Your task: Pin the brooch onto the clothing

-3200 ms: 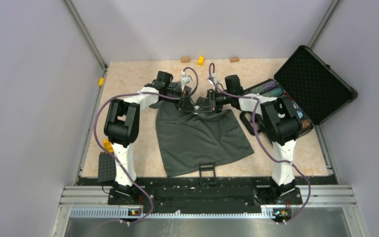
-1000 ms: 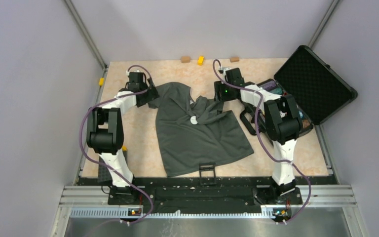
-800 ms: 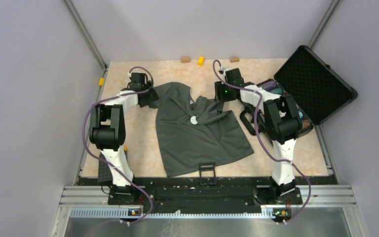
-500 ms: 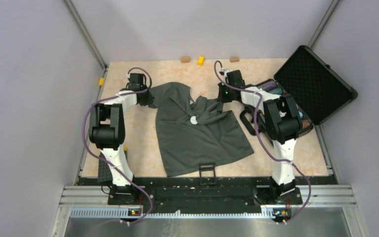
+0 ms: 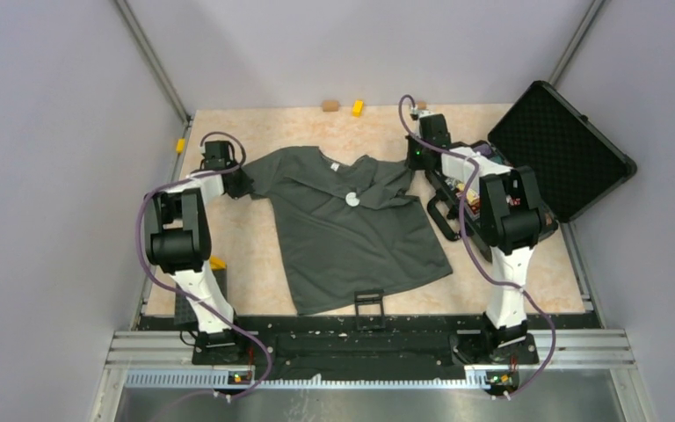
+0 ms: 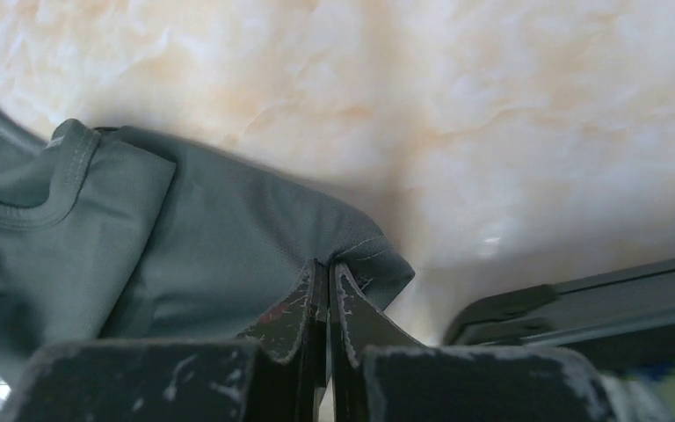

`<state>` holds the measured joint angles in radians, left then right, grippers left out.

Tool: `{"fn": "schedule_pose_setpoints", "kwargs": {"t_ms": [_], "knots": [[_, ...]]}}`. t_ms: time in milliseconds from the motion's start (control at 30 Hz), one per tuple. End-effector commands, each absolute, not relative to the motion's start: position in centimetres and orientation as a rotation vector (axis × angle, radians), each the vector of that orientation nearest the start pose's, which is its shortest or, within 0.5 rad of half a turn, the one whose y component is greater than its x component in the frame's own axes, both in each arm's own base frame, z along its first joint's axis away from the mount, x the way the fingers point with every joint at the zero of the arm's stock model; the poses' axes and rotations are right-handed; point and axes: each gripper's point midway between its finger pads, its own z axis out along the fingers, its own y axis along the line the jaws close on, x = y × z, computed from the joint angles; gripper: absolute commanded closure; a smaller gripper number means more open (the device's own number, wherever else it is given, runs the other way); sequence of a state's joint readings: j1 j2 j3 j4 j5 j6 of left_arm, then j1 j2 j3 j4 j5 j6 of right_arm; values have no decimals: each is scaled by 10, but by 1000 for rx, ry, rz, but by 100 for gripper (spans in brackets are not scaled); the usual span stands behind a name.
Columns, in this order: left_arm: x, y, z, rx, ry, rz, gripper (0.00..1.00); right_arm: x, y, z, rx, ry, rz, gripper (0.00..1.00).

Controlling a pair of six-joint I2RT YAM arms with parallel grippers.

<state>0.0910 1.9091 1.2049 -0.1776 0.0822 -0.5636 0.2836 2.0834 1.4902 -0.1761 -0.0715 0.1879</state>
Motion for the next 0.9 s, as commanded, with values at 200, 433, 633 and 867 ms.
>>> {"fn": "schedule_pose_setpoints", "kwargs": {"t_ms": [200, 433, 633, 867], "knots": [[458, 33, 77, -804, 2196, -320, 100, 568, 93, 111, 65, 2178, 158, 100], [465, 24, 93, -735, 2200, -385, 83, 597, 97, 110, 5, 2183, 165, 90], [464, 19, 127, -631, 2188, -279, 38, 595, 104, 138, -31, 2129, 201, 43], [462, -36, 175, -393, 2132, -309, 29, 571, 149, 160, -184, 2075, 238, 39]]}}
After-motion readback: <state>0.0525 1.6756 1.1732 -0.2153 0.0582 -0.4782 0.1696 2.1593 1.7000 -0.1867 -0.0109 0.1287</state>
